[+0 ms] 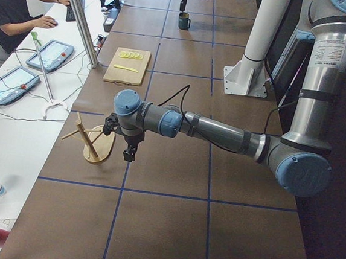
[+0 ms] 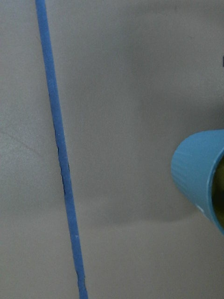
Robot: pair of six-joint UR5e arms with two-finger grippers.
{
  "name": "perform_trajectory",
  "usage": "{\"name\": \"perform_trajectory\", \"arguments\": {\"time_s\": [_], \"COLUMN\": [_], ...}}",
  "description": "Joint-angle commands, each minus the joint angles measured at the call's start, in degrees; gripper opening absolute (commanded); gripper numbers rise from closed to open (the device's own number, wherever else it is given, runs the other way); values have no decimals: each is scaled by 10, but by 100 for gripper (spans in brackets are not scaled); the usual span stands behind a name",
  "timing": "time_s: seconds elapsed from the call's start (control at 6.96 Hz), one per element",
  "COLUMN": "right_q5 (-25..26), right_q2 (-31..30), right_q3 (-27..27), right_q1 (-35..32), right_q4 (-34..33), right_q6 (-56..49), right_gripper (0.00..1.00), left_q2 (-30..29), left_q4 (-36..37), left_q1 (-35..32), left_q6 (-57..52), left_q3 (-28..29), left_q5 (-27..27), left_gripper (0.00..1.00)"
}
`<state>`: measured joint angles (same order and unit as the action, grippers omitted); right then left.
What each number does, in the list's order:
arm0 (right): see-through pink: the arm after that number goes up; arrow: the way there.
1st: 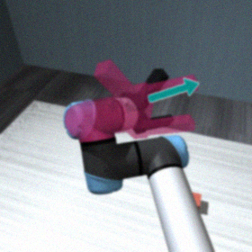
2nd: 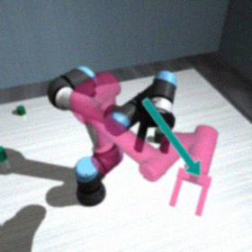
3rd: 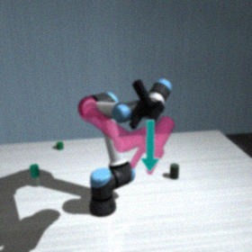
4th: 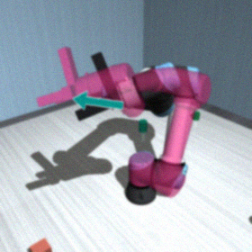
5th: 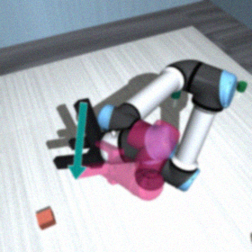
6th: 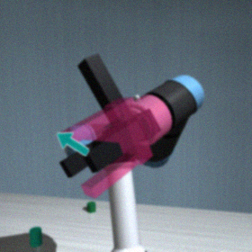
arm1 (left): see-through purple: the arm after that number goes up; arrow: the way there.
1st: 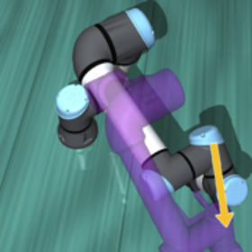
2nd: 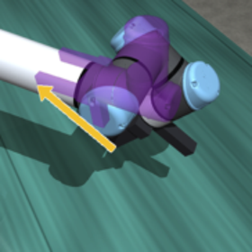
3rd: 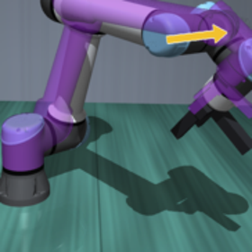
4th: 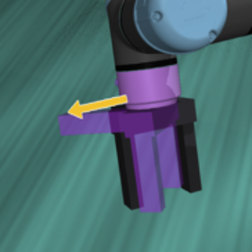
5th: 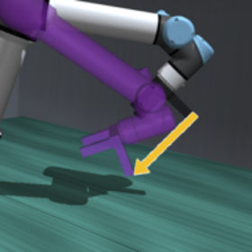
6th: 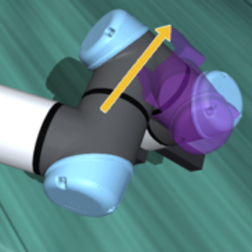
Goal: Hang cup on storage rack
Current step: 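Reach the right gripper down and grasp the blue-green mug's rim, then lift the mug with the right gripper and set it down mid-table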
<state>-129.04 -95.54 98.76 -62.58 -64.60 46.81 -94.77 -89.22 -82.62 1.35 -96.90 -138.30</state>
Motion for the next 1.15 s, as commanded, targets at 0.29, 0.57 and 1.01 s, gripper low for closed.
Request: {"name": "perform_trajectory", "arguments": {"time_s": [0.29, 0.57, 1.01], "right_q5": [5, -8, -12], "right_q2": [-1, -15, 34], "right_q3": [2, 51, 118], "right_q1": [12, 6, -3], "right_q4": [0, -4, -71], "right_q6": [-7, -8, 16], "right_gripper": [1, 0, 0], "left_q2": [0, 0, 0], "left_q4": [0, 0, 0], "left_q1": [1, 0, 1], "left_q6": [1, 1, 3], "left_q3": [0, 0, -2], "left_q5": [-1, -1, -1], "left_gripper": [100, 100, 100]}}
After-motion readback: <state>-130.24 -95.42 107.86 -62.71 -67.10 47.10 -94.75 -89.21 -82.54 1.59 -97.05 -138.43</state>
